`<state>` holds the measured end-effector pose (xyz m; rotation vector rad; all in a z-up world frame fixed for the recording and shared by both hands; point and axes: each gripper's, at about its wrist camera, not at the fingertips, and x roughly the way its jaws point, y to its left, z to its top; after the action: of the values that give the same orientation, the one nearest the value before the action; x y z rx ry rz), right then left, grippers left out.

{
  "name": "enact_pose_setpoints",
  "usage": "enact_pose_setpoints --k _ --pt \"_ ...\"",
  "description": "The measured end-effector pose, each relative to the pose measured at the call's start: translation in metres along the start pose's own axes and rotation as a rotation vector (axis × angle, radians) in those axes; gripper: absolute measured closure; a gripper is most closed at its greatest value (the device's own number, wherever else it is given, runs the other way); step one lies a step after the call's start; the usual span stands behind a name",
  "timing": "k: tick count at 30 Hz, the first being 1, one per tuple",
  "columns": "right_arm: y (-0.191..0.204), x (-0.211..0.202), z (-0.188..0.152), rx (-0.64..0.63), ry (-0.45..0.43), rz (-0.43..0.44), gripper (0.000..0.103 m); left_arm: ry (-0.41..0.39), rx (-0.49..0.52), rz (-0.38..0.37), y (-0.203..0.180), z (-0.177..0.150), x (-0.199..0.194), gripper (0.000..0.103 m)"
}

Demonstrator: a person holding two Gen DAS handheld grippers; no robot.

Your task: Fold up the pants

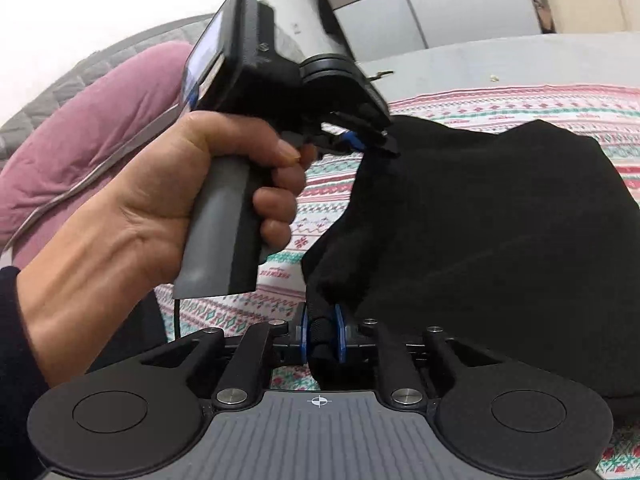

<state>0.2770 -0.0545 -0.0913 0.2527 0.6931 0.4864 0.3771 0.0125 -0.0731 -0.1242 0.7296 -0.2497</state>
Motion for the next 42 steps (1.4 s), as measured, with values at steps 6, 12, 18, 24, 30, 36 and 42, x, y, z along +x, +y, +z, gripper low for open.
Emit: enact_pose_setpoints --k 6,12,18,24,30,36,42 --pt "-0.019 -0.001 -0.006 0.222 0.023 0.102 0.077 -0.005 0.011 0.033 0.0 0.003 0.001 0.059" --pt "-0.035 -0.026 0.004 0.197 0.031 0.035 0.065 -0.027 0.014 0.123 0.008 -0.002 -0.025 0.058" --pt "-0.073 -0.067 0.034 0.24 -0.021 -0.083 0.065 0.004 -0.061 0.095 -0.004 -0.024 -0.068 0.051" --pt "-0.118 -0.08 0.04 0.325 0.003 -0.261 0.064 0.068 -0.06 0.14 -0.02 -0.058 -0.072 0.04" --pt "-0.133 -0.087 0.039 0.302 0.025 -0.314 0.064 0.06 0.01 0.173 -0.015 -0.068 -0.052 0.019" --pt "-0.142 -0.075 0.038 0.296 0.071 -0.356 0.062 0.116 0.037 0.148 -0.012 -0.067 -0.033 0.069" --pt "-0.135 -0.065 0.03 0.245 0.118 -0.375 0.06 0.073 0.045 0.154 -0.015 -0.064 -0.043 0.069"
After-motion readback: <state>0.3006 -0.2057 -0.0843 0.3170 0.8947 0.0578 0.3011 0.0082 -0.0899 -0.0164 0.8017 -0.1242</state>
